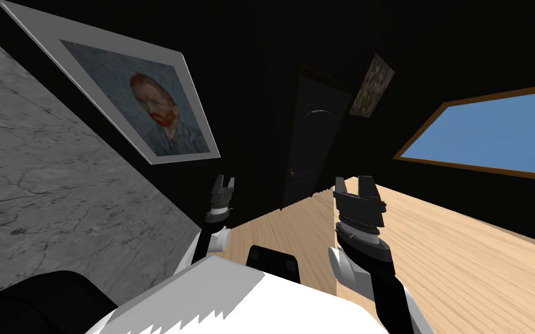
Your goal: Pull the door open
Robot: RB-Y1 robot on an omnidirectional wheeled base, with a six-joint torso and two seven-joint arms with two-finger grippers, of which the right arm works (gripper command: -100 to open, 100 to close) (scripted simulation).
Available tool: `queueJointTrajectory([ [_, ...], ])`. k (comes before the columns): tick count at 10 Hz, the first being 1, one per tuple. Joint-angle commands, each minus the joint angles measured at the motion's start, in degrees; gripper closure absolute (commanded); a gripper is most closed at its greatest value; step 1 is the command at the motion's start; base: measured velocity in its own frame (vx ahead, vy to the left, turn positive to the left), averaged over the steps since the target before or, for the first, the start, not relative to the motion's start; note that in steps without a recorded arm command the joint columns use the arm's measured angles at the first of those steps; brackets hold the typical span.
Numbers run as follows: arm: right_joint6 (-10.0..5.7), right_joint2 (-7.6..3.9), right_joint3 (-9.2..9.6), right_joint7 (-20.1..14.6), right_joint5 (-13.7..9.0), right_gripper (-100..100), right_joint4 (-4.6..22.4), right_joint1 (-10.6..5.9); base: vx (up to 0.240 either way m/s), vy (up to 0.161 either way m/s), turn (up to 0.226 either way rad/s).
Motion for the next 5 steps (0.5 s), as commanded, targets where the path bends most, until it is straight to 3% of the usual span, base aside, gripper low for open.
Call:
queueJointTrajectory([
  [1, 0.52, -0.56, -0.04, -1.96, -1.56, -100, 1.96, -0.78, 0.039, -0.063, 0.164],
  [5, 1.59, -1.54, -0.14, -6.04, -4.79, -100, 6.02, -2.41, 0.043, -0.111, 0.166],
])
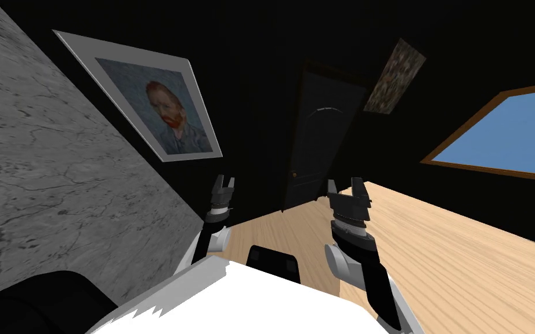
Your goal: Pull the door open
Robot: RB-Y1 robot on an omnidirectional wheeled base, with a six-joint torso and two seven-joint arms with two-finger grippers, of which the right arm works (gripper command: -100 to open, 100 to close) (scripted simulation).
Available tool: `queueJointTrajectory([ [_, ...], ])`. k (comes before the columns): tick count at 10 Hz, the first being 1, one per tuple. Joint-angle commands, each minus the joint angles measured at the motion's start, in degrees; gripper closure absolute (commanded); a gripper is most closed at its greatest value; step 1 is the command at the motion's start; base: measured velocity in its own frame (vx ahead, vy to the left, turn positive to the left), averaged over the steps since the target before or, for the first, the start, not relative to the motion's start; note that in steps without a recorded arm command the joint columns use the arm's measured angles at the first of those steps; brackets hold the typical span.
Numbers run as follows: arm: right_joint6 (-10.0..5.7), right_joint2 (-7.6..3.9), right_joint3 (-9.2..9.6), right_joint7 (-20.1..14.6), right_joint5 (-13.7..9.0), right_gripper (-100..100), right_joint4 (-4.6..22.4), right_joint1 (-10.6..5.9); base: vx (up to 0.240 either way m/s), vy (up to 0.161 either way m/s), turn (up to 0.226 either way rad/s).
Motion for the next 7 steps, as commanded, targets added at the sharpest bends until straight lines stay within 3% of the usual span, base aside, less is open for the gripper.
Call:
queueJointTrajectory([
  [1, 0.34, -0.48, -0.21, -1.94, -1.5, -100, 1.86, -0.64, 0.038, -0.103, 0.121],
  [7, 2.34, -1.89, -0.38, -9.57, -7.56, -100, 9.47, -3.68, 0.032, -0.1, 0.172],
])
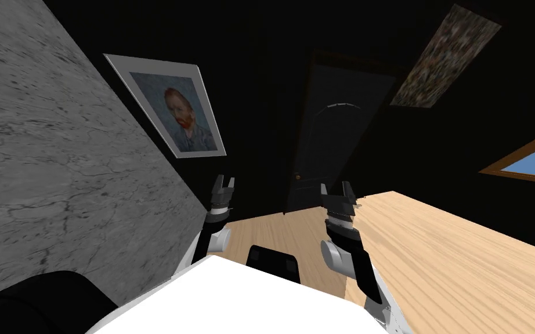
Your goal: Pull the door open
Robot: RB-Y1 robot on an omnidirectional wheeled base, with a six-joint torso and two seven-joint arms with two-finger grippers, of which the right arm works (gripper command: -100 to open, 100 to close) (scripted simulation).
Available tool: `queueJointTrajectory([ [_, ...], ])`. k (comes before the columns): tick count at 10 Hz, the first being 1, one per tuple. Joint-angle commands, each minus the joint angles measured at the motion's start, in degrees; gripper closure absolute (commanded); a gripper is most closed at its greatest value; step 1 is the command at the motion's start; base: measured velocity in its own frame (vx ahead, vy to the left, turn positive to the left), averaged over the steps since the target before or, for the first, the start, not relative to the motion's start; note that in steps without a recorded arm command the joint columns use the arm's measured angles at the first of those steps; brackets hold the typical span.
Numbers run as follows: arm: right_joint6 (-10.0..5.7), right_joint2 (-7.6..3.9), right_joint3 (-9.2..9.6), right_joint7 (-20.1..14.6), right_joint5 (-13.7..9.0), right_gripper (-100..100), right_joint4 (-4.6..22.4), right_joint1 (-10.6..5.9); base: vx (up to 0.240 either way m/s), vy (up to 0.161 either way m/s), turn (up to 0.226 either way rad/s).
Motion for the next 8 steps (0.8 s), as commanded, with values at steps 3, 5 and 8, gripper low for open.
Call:
queueJointTrajectory([
  [3, 1.97, -0.77, -0.06, -5.44, -4.21, -100, 4.69, -2.03, 0.039, -0.107, 0.176],
  [5, 2.8, -1.18, -0.13, -8.58, -6.7, -100, 7.81, -3.28, 0.055, -0.107, 0.22],
  [8, 4.05, -1.75, -0.24, -13.37, -10.5, -100, 12.59, -5.19, 0.016, -0.116, 0.191],
])
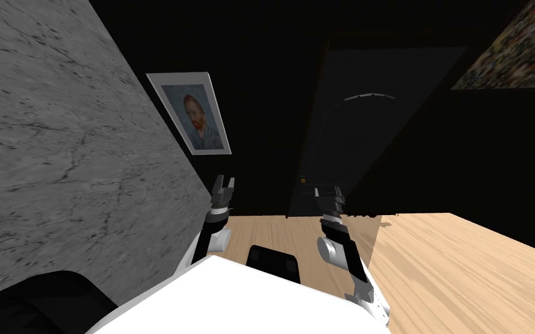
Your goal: Pull the door open
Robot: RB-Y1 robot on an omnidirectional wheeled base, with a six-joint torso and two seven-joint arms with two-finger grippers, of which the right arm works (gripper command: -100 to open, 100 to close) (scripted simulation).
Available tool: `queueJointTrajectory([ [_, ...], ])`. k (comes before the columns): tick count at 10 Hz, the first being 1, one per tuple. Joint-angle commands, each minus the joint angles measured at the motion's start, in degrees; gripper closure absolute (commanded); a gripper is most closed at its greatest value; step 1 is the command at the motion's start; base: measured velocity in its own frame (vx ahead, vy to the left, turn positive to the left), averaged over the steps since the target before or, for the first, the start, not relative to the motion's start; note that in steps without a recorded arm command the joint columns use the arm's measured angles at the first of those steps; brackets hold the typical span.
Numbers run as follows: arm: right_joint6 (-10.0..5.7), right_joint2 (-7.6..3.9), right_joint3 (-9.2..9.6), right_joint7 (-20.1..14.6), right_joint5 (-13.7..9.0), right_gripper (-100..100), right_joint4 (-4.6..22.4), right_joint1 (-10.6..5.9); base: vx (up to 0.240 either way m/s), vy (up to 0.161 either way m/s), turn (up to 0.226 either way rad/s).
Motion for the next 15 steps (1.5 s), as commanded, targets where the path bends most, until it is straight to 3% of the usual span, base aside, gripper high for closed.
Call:
queueJointTrajectory([
  [1, 0.75, -0.12, 0.0, -2.68, -2.02, -100, 2.86, -1.51, 0.03, -0.113, 0.192],
  [8, 3.67, -1.15, -0.25, -13.82, -10.86, -100, 14.25, -5.96, 0.019, -0.119, 0.194],
  [15, 6.21, -1.82, -0.47, -23.49, -18.54, -100, 23.89, -9.82, -0.006, -0.11, 0.188],
])
